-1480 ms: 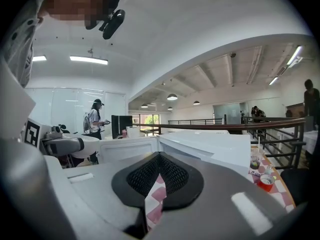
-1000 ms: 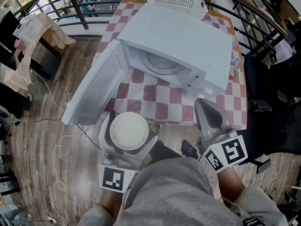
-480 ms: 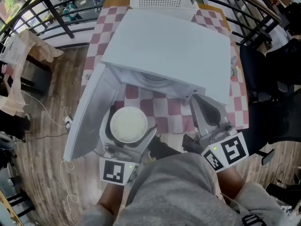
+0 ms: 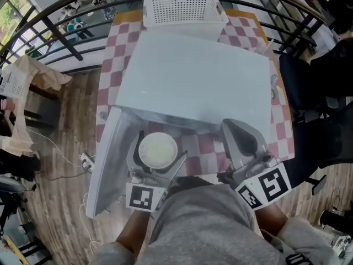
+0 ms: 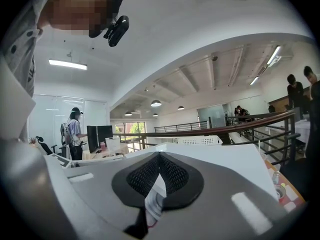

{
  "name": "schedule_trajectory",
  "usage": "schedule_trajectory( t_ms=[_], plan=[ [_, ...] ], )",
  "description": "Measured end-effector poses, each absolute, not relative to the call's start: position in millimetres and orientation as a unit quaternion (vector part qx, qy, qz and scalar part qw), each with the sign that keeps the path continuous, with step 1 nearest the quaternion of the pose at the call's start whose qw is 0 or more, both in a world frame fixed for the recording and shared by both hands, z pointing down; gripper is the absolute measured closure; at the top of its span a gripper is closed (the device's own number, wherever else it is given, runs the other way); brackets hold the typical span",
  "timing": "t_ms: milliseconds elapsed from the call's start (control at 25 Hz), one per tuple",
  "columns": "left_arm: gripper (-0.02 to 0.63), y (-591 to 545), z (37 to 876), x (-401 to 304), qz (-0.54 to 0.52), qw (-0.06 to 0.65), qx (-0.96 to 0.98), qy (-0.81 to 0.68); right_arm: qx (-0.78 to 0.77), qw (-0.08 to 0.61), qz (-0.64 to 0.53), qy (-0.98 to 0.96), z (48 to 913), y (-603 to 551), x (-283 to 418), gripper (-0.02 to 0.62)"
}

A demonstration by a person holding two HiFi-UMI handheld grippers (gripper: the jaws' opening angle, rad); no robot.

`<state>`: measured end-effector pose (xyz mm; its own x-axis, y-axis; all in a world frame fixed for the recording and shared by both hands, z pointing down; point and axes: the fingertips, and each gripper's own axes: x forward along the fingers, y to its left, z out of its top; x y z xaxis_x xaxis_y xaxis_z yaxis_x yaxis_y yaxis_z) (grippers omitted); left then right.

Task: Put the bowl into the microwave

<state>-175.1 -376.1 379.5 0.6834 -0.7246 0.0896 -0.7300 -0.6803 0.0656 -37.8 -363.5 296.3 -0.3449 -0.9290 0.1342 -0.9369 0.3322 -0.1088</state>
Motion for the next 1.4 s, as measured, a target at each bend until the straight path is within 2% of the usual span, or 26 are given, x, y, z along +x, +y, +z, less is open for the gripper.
schedule_trajectory(
  t_ms=[360, 640, 880, 1400],
  plan=[
    [0.066, -418, 435, -142, 0.079, 0.043, 0.926, -0.367, 0.587, -0.002, 0.070, -0.807, 287, -369, -27, 0.598],
    [0.066, -460, 490, -103, 0.161, 0.015, 0.928, -0.335, 0.621, -0.029, 0.056, -0.781, 269, -359, -8, 0.598],
    [0.066, -490, 519, -84, 0.197, 0.030, 0.922, -0.332, 0.650, -0.035, 0.051, -0.757, 264, -349, 8, 0.598],
    [0.066, -500, 534, -80, 0.231, 0.008, 0.899, -0.371, 0.688, -0.054, 0.049, -0.722, 263, -319, 44, 0.598]
  ],
)
